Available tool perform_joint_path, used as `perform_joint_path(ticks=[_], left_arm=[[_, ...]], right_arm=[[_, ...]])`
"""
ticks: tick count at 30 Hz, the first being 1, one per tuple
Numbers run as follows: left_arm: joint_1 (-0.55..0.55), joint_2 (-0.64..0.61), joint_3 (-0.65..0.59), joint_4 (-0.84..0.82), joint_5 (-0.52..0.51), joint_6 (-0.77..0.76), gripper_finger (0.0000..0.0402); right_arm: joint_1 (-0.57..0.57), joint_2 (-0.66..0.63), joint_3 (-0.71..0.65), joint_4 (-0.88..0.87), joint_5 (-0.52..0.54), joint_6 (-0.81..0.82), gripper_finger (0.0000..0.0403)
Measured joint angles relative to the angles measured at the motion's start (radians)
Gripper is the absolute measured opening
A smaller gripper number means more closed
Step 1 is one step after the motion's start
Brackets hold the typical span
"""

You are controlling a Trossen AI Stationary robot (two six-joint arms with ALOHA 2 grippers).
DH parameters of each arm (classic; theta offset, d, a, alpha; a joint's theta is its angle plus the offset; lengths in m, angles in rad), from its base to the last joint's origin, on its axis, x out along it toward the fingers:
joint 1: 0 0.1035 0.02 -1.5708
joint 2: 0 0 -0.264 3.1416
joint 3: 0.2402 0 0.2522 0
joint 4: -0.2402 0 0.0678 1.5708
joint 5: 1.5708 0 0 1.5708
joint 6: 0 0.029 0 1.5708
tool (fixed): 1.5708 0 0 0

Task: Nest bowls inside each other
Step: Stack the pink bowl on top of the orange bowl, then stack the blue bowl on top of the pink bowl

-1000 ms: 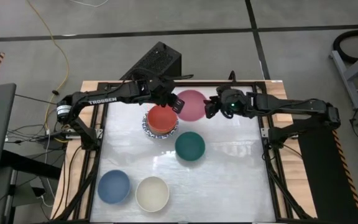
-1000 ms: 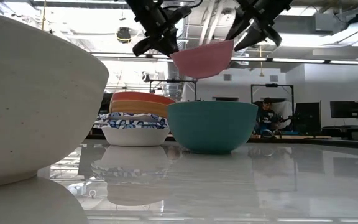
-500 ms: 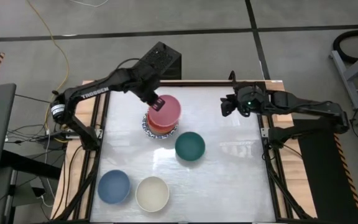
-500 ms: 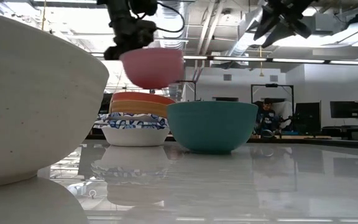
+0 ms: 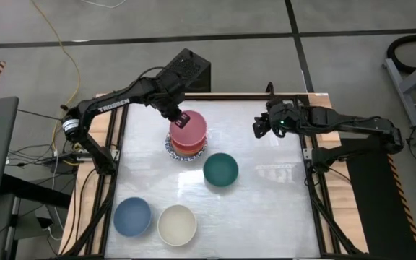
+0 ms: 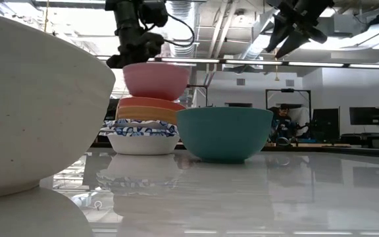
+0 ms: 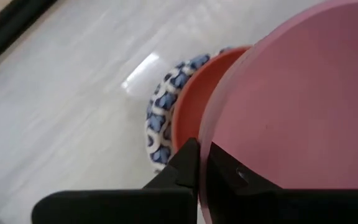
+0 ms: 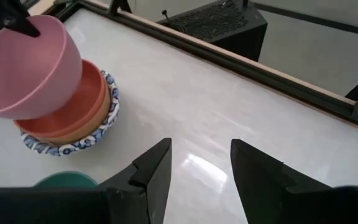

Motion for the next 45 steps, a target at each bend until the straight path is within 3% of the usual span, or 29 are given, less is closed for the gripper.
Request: perform_joint_path(ticks=[15,22,27,37,45], left_arm=[[-0.005,0.015,-0.143,0.082,-0.002,-0.015,0.0],[-0.005,0.015,-0.148,0.097,0.003,0.005,0.0006],[-0.005,0.015,-0.148,0.094,0.048,0.06,0.0054],[0.004,0.013,-0.121,0.062,0.08,0.105,0.0208],[0.003,-0.027,-0.051,0.004,0.069,0.143,0.0231]], right_arm=[[0.002,0.009,0.0,0.001,-0.004,0.0,0.0184],[0.0,0.009,0.0,0.001,-0.003,-0.003,0.0189],[0.002,0.009,0.0,0.0,-0.009,-0.009,0.0206],[0.002,0.01,0.0,0.0,-0.009,-0.011,0.0228],[0.002,0.01,0.0,0.001,-0.008,-0.008,0.0228]])
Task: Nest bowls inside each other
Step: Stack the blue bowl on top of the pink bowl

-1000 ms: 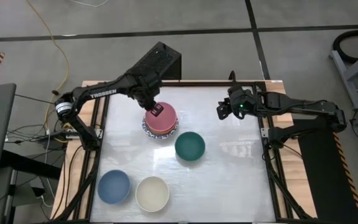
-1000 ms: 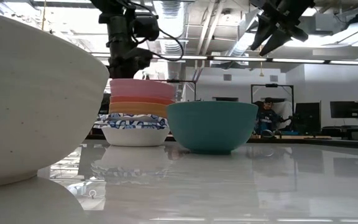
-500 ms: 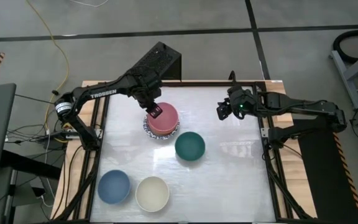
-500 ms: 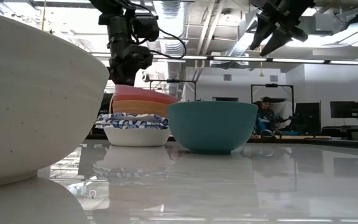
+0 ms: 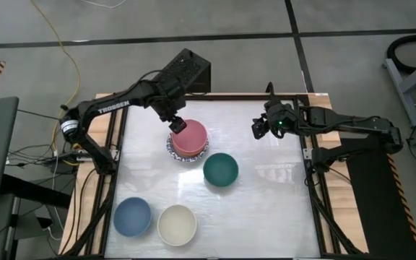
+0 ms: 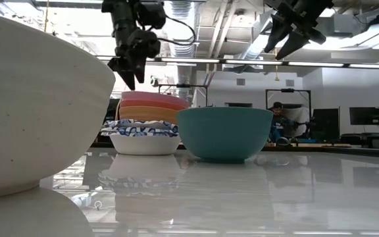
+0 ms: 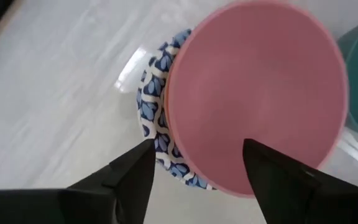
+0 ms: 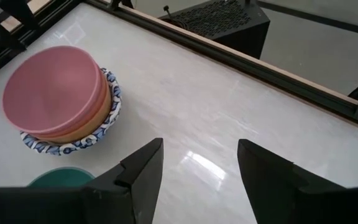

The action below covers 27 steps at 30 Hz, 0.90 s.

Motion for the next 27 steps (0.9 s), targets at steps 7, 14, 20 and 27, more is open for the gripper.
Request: perform_joint_path(ticks=[7,14,20,27], left_arm=[[-0.01,-0.082,0.028,-0.034,0.02,0.008,0.0231],[-0.118,-0.329,0.071,-0.128,0.105,-0.005,0.0231],[-0.401,-0.503,0.071,-0.224,0.061,-0.122,0.0231],[-0.735,-0.55,0.071,-0.286,-0.081,-0.369,0.0231]], right_arm=[[0.0,0.0,0.0,0.0,0.003,-0.001,0.0228],[0.0,0.0,0.0,0.0,0.003,-0.003,0.0228],[0.0,0.0,0.0,0.0,0.006,-0.025,0.0228],[0.0,0.0,0.0,0.0,0.005,-0.026,0.0228]])
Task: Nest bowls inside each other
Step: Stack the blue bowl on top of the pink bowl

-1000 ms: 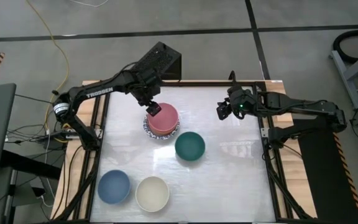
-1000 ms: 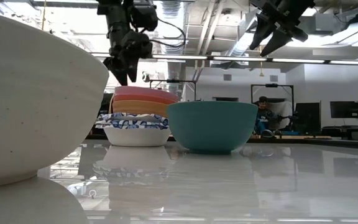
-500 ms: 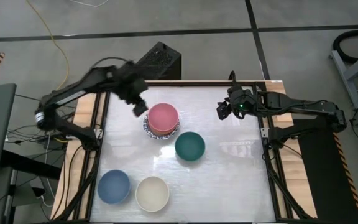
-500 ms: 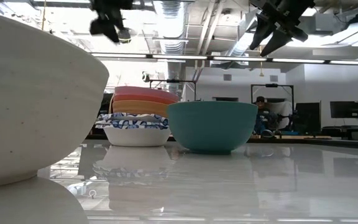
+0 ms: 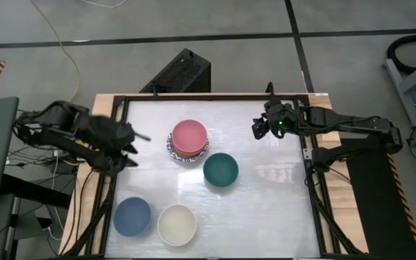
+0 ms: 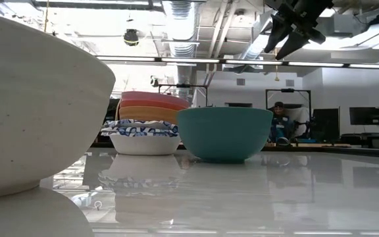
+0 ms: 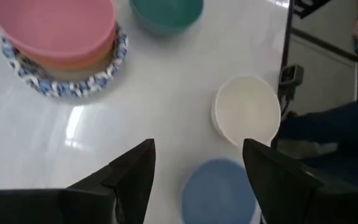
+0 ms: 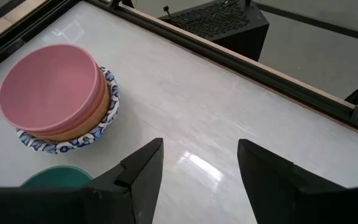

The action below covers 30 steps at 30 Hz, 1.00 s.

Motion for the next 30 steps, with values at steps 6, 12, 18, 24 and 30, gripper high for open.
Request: perform_joint_path(ticks=[6,12,18,24,30], left_arm=[[-0.205,0.02,-0.044,-0.009,-0.087,-0.121,0.0231],[-0.316,0.019,-0.202,0.048,-0.132,-0.189,0.0231],[-0.387,0.019,-0.382,0.171,-0.098,-0.233,0.0231],[-0.439,0.019,-0.527,0.292,-0.072,-0.272,0.0231],[-0.497,0.02,-0.623,0.369,-0.072,-0.292,0.0231]], right_arm=[[0.0,0.0,0.0,0.0,0.0,0.001,0.0228],[0.0,0.0,0.0,-0.001,-0.007,0.027,0.0228],[0.0,0.0,0.0,-0.001,-0.007,0.027,0.0228],[0.0,0.019,0.0,-0.013,-0.007,0.028,0.0228],[0.0,0.065,-0.001,-0.052,-0.011,0.037,0.0228]])
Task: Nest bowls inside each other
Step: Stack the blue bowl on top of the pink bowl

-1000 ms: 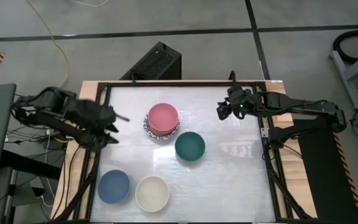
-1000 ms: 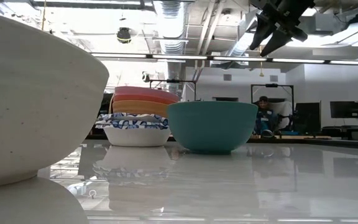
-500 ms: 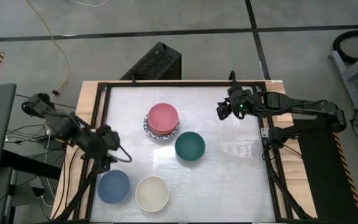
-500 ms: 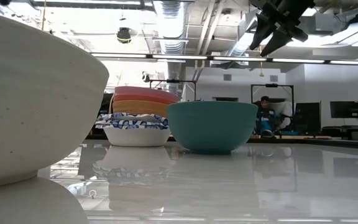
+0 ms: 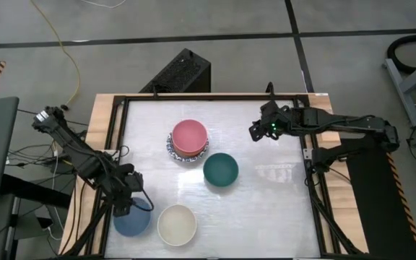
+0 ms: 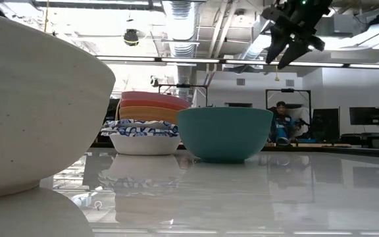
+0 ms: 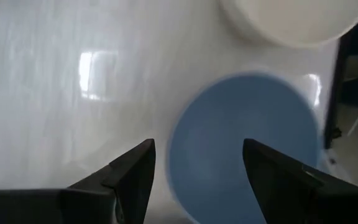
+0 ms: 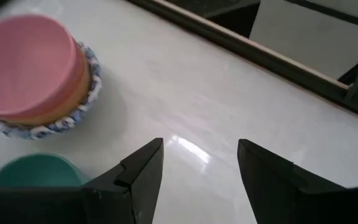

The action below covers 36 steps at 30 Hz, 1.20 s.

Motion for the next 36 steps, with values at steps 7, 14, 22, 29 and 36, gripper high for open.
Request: perform_joint_path(ticks=[7,14,22,29,36], left_arm=[[-0.043,0.001,-0.106,0.02,-0.004,-0.047,0.0231],[-0.044,0.001,-0.21,0.138,0.004,-0.076,0.0231],[-0.041,0.002,-0.322,0.163,0.049,-0.173,0.0208],[-0.041,0.002,-0.325,0.162,0.045,-0.236,0.007],[-0.037,0.001,-0.325,0.163,0.003,-0.516,0.0005]], right_arm=[[0.006,0.067,0.0,0.002,-0.034,0.0,0.0228],[0.008,0.086,0.0,0.005,-0.041,-0.003,0.0228],[0.008,0.071,0.0,-0.004,-0.041,-0.011,0.0228],[0.008,0.071,0.0,-0.005,-0.041,-0.011,0.0228],[0.008,0.071,0.0,-0.005,-0.041,-0.011,0.0228]])
